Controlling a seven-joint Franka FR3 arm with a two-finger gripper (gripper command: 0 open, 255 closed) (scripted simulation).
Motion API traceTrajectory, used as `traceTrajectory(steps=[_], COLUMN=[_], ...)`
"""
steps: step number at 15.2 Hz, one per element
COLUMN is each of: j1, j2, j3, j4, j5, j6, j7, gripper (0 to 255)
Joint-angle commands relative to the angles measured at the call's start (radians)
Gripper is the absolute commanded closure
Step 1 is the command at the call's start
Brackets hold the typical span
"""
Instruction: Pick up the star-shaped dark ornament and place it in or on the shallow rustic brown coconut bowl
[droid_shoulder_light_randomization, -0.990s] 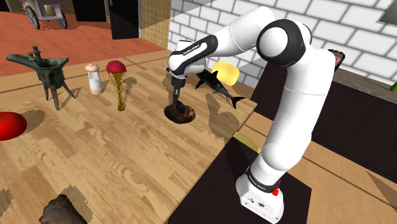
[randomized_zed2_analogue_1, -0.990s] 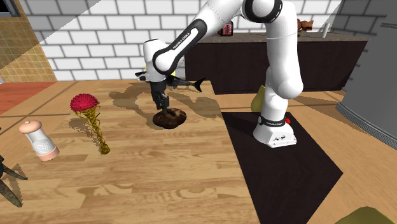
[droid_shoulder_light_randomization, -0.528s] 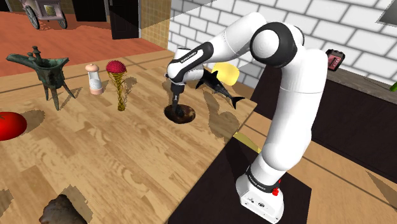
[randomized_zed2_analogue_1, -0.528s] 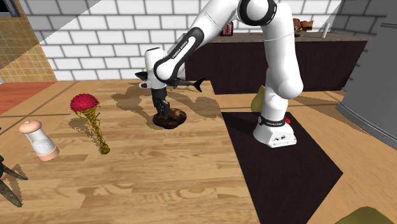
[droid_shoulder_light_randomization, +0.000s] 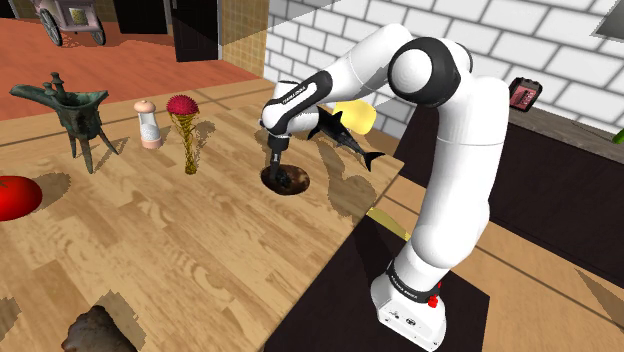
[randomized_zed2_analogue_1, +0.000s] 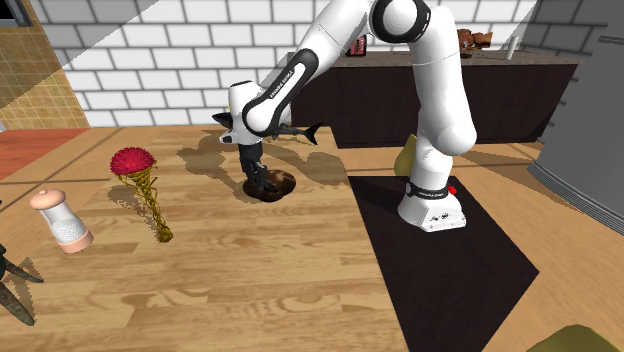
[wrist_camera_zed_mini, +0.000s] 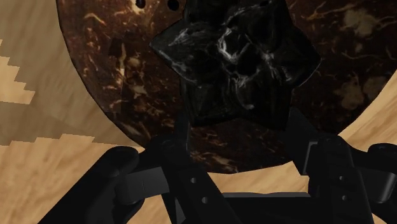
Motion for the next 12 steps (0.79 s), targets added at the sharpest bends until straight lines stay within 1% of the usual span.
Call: traceTrajectory(steps=[1,2,3,8,12], j1=[0.000,0.000,0.000,0.000,-0.005], j2=[0.001,0.001,0.001,0.001,-0.079], j3=[0.000,0.000,0.000,0.000,-0.006], j4=[-0.001,-0.001,-0.001,-0.001,0.028], j5=[0.000,0.000,0.000,0.000,-0.008], j6=[0.000,0.000,0.000,0.000,-0.109], j7=[0.000,0.000,0.000,0.000,0.005], gripper=[255,255,0,0,0])
